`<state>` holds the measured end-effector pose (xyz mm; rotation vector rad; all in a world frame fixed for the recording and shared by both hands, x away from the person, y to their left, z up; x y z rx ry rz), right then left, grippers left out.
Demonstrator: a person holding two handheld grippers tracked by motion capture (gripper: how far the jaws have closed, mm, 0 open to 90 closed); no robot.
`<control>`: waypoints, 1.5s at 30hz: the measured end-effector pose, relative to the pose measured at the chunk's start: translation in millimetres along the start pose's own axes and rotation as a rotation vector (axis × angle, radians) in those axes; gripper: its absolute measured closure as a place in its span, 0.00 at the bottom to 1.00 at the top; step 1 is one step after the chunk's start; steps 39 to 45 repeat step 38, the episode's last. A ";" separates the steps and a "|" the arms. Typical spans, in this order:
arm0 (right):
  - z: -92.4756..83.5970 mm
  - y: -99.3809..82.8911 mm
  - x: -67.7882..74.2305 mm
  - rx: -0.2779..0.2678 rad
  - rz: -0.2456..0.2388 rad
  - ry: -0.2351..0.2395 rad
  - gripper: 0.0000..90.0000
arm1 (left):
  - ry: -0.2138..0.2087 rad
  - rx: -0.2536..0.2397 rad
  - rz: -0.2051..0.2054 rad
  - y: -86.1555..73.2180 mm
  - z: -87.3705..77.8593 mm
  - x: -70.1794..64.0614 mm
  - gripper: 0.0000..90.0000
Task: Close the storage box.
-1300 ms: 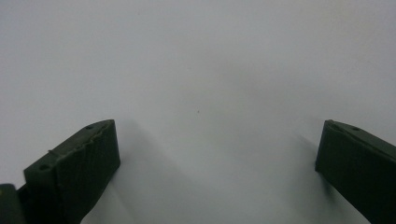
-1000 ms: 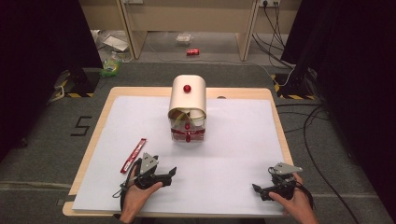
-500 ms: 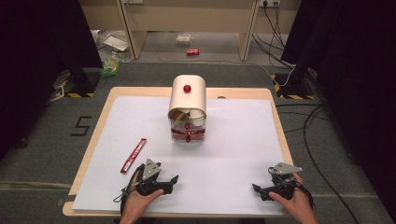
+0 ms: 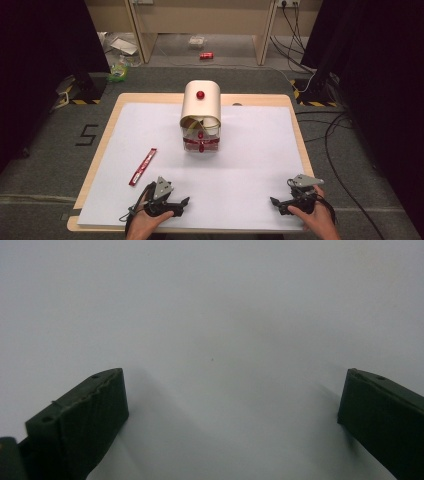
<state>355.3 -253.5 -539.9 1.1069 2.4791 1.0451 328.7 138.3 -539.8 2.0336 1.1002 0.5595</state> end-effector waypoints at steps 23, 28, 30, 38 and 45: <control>0.0 -0.1 0.1 0.000 -0.001 -0.001 0.00 | 0.056 -0.054 -0.036 -21.4 -16.5 -11.7 0.16; 0.0 0.0 0.1 0.000 -0.001 -0.001 0.00 | 0.053 -0.065 -0.038 -22.4 -16.6 -11.6 0.16; 0.0 0.0 0.1 0.000 -0.001 -0.001 0.00 | 0.050 -0.066 -0.037 -22.6 -16.7 -11.3 0.16; 0.0 0.0 0.2 0.000 -0.001 0.000 0.00 | 0.044 -0.071 -0.038 -23.1 -16.7 -10.9 0.16; 0.0 0.0 0.2 0.000 -0.001 0.000 0.00 | 0.044 -0.071 -0.038 -23.1 -16.7 -10.9 0.16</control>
Point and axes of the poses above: each handheld gripper's, and its own axes: z roughly forward along the jaws, y roughly out of its top, x roughly to its left, the point moved 6 cm from there along z, roughly forward along the jaws, and after that the axes turned 6 degrees about y, right-handed, at the moved point
